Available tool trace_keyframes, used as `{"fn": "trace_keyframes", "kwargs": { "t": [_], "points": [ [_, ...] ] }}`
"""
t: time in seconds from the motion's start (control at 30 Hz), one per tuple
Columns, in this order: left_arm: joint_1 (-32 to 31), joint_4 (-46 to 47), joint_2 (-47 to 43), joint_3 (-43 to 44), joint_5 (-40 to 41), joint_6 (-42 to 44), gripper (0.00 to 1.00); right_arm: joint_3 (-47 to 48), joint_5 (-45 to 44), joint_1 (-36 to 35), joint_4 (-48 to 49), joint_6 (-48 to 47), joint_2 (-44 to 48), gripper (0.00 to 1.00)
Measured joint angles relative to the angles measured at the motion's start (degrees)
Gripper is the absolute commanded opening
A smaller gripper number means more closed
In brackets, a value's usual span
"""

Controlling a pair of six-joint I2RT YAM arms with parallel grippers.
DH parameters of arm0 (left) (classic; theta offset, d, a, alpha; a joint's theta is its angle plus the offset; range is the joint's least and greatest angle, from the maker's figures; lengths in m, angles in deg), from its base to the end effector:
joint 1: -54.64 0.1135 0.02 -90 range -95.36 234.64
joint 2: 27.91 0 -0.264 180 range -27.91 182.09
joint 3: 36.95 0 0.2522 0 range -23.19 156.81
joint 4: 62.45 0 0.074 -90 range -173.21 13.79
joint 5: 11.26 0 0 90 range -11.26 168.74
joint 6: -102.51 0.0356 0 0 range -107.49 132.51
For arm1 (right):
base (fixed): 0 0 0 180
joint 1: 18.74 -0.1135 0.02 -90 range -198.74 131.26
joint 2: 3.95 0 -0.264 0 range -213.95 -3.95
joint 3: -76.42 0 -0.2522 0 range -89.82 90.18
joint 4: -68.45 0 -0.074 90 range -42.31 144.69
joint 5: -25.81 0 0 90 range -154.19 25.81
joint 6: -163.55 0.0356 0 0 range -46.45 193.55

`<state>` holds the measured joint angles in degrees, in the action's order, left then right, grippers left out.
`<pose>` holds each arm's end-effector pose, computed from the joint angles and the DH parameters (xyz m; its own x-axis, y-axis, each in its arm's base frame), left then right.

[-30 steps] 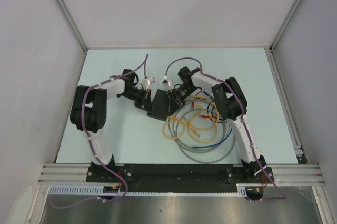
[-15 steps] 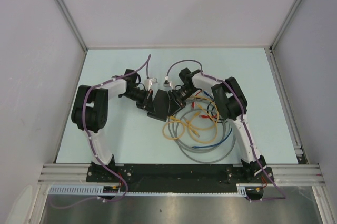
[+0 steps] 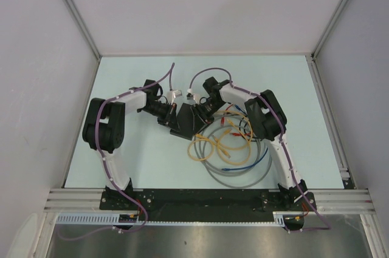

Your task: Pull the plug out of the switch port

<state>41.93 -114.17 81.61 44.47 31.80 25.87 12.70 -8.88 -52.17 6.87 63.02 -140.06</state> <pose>0.3338 -0.1020 0.1468 -0.8703 0.3580 -0.3381 0.4906 0.5703 -0.6588 0.3691 0.2787 0.1178 -0.7353 -0.6100 -0.2954 -0.5598 0.3009 0.7720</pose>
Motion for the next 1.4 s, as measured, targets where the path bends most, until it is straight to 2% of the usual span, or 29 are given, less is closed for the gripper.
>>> {"fn": "trace_keyframes", "kwargs": {
  "t": [0.4, 1.07, 1.27, 1.4],
  "points": [
    [0.0, -0.1, 0.0, 0.1, 0.1, 0.0, 0.03, -3.1, -4.2, -0.4, 3.8, 1.3, 2.0, 0.07],
    [-0.2, -0.4, 0.0, 0.3, 0.5, 0.1, 0.03, -2.6, -8.2, -1.3, 2.1, 1.7, 2.7, 0.00],
    [-0.2, -0.4, 0.0, 0.3, 0.5, 0.1, 0.03, -5.9, -9.0, -1.1, 4.0, 1.3, 4.7, 0.00],
    [-0.2, -0.4, 0.0, 0.3, 0.6, 0.1, 0.03, -7.8, -9.8, 0.2, 1.8, 1.1, 6.0, 0.00]
  ]
}}
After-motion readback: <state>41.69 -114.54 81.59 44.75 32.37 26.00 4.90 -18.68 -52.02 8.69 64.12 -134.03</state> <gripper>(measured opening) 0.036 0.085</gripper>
